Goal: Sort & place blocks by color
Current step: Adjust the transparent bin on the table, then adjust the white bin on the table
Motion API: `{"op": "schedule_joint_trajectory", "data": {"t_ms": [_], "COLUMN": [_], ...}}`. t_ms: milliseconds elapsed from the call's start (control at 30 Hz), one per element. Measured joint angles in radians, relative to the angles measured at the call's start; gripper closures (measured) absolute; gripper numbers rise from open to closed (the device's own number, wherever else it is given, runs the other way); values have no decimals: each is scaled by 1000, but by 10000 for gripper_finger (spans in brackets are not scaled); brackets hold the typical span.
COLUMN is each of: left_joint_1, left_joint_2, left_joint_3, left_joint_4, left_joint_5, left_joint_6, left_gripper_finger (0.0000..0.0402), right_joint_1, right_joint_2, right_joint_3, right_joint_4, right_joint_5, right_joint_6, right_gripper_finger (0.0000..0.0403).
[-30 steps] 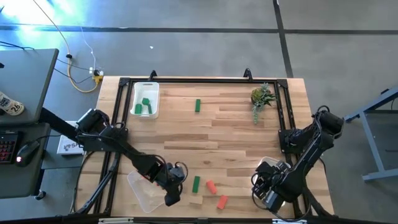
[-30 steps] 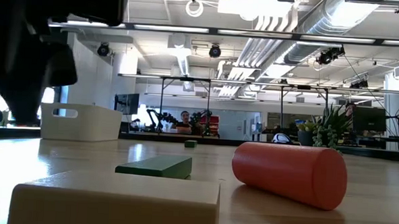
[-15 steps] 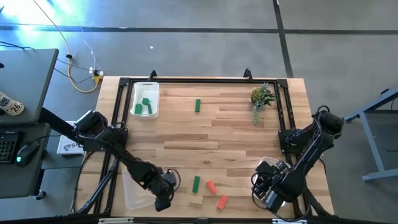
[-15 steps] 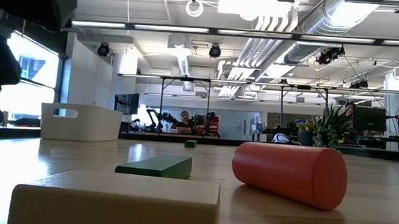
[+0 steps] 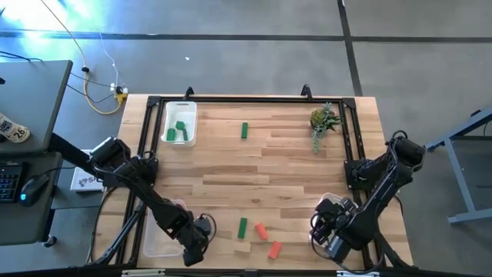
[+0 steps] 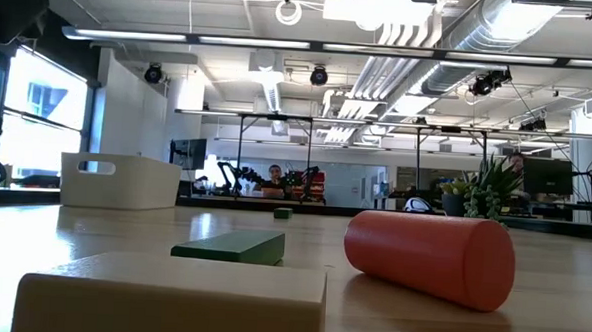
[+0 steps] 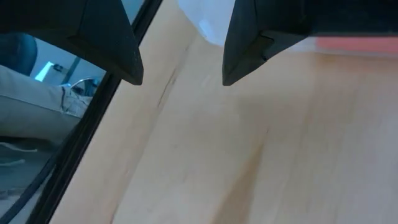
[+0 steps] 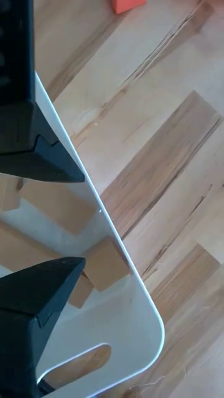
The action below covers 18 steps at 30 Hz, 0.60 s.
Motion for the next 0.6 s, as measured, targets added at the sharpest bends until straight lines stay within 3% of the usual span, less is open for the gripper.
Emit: {"op": "schedule_joint_trajectory", "data": {"t_ms": [300, 600], "left_joint_1": [12, 145], "left_joint_2": [-78, -155], "left_joint_3": [1, 1], "left_joint_4": [15, 17], "left_joint_5": [-62, -168], "left_joint_6": [24, 166], "left_gripper_finger": [195, 195], "right_joint_1": [-15, -7], "right_joint_2": [-1, -1], "right_joint_3": [0, 0], "right_joint_4": [1, 13], "right_joint_5": [-33, -151], "right_joint_6": [-23, -12], "right_gripper_finger": [210, 210]}}
